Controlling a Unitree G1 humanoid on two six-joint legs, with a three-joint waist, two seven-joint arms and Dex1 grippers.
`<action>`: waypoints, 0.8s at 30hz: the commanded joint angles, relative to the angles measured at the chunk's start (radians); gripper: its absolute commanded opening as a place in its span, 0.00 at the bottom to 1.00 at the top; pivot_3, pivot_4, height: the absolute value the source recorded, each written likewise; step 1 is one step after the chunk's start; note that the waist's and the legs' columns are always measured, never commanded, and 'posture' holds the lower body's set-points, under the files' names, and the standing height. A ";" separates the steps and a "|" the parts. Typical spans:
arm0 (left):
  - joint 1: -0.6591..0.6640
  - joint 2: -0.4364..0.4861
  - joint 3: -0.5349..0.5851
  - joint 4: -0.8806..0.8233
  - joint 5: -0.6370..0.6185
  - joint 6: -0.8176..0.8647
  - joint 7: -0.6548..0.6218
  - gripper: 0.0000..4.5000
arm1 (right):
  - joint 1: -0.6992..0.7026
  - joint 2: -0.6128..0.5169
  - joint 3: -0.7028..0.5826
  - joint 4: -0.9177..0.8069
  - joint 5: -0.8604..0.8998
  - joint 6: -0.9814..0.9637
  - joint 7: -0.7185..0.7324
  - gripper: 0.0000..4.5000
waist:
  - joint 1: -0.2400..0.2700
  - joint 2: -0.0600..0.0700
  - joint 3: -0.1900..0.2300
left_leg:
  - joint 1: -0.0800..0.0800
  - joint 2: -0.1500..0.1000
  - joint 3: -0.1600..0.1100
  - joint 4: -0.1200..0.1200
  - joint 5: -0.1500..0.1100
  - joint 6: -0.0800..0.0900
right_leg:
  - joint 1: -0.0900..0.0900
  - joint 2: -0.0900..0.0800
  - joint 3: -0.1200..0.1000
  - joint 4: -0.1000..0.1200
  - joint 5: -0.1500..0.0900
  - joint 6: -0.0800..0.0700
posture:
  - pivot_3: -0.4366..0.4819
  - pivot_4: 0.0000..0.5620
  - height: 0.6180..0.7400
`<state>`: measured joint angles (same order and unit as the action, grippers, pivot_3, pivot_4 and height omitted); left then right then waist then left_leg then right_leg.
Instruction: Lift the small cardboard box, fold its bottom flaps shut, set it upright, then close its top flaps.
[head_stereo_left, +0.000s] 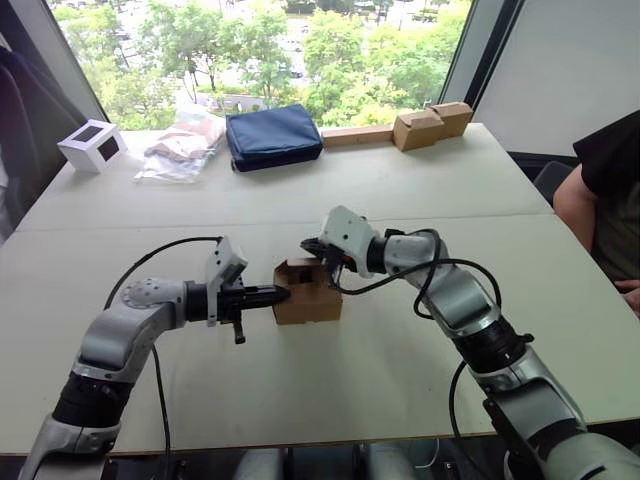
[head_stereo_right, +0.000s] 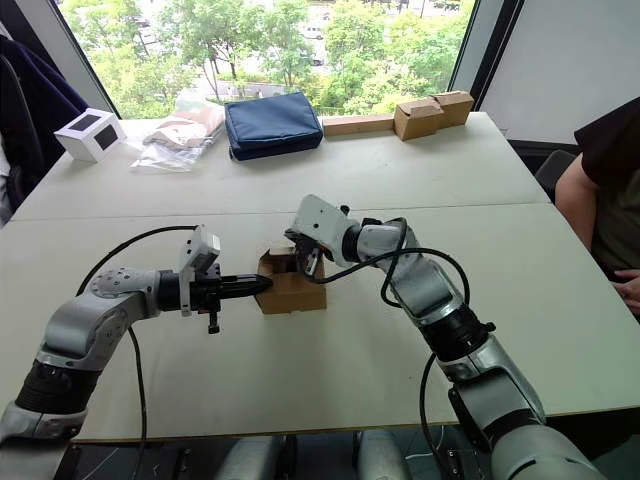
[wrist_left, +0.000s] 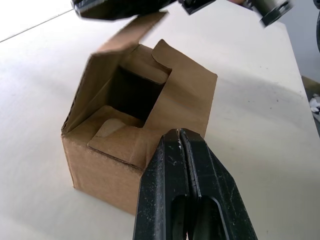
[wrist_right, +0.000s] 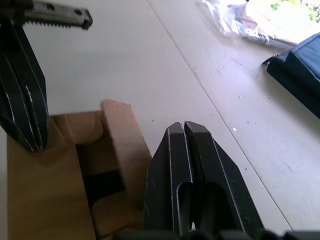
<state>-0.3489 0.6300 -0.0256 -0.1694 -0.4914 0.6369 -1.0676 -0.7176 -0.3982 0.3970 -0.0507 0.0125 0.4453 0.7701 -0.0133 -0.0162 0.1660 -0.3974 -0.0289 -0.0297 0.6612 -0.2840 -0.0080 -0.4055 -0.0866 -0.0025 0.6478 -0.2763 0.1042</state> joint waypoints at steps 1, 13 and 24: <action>-0.010 0.014 0.006 -0.003 -0.001 -0.017 0.000 0.00 | 0.032 -0.014 -0.006 -0.097 0.031 -0.001 0.053 0.00 | 0.001 0.000 0.000 | 0.000 0.000 0.000 0.000 0.000 0.000 | 0.000 0.000 0.000 0.000 0.000 0.000 | 0.48 0.27 0.98; -0.132 0.004 0.103 0.046 -0.096 0.040 0.030 0.00 | 0.088 -0.025 -0.013 -0.167 0.031 0.027 0.072 0.00 | 0.000 0.000 0.000 | 0.000 0.000 0.000 0.000 0.000 0.000 | 0.000 0.001 0.000 0.000 0.000 0.000 | 0.48 0.27 0.98; -0.197 -0.055 -0.036 0.214 0.072 -0.150 0.023 0.00 | 0.092 -0.022 -0.016 -0.188 0.028 0.035 0.060 0.00 | 0.001 0.000 0.000 | 0.000 0.000 0.000 0.000 0.000 0.000 | 0.000 0.003 0.000 0.000 0.000 0.000 | 0.48 0.27 0.98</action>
<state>-0.5208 0.5758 -0.0636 0.0396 -0.4379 0.5275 -1.0402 -0.6240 -0.4214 0.4000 -0.1943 0.0385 0.4773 0.8378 -0.0128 -0.0163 0.1660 -0.3974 -0.0291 -0.0298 0.6613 -0.2839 -0.0081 -0.4055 -0.0833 -0.0029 0.6478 -0.2762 0.1043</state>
